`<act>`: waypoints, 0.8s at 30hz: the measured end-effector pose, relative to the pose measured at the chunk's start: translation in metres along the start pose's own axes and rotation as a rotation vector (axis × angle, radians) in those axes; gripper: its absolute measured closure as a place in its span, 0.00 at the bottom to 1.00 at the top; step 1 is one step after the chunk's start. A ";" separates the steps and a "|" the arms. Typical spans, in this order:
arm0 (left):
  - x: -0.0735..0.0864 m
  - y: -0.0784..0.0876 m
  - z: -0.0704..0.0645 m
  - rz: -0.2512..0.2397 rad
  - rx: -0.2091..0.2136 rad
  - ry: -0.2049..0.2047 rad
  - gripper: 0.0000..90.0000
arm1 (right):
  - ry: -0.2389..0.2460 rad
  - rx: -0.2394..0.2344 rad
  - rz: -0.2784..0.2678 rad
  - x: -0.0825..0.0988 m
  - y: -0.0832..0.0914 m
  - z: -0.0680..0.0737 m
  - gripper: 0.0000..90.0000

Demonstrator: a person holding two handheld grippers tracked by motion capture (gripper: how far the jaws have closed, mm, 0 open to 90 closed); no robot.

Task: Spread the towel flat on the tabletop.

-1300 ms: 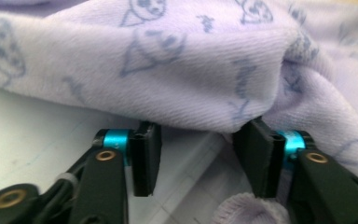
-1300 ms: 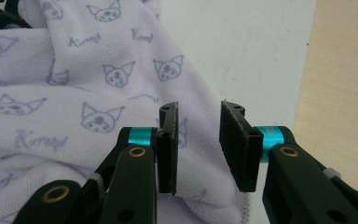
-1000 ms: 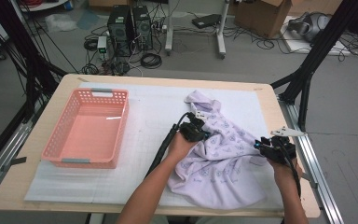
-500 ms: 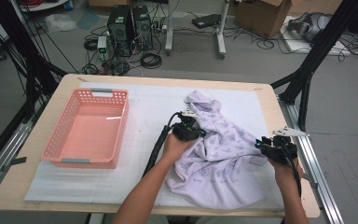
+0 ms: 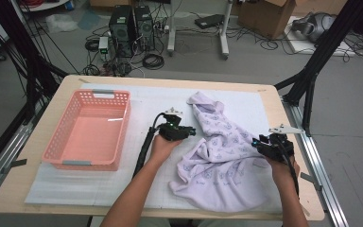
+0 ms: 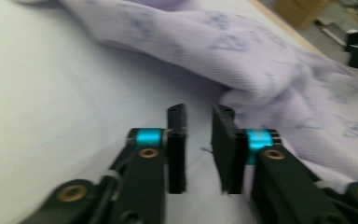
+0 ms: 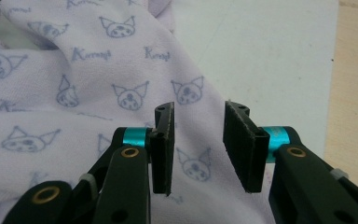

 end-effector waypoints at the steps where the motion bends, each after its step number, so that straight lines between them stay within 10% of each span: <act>1: 0.000 -0.003 -0.003 -0.003 0.008 -0.005 0.72 | 0.000 0.000 0.003 0.000 -0.001 0.000 0.70; 6: 0.002 -0.028 -0.018 0.124 -0.046 -0.138 0.61 | -0.011 -0.002 0.006 0.001 -0.001 -0.001 0.70; 13: -0.001 -0.048 -0.033 0.184 -0.125 -0.258 0.68 | -0.012 -0.003 0.007 0.001 0.001 -0.001 0.70; 15: -0.003 -0.044 -0.029 0.206 -0.120 -0.257 0.97 | -0.009 -0.004 0.008 0.002 0.001 -0.001 0.70; 24: -0.001 0.005 -0.007 0.080 -0.126 -0.143 0.97 | -0.016 -0.010 0.001 0.001 0.002 -0.001 0.71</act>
Point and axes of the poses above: each handheld gripper's, and its own axes: y roughly backward along the jaws, x roughly out of its underside, z roughly to its left, the point moved 2 cm from there along -y, roughly forward along the jaws, and after that the axes turned 5 degrees about x, right-handed, at the moved point
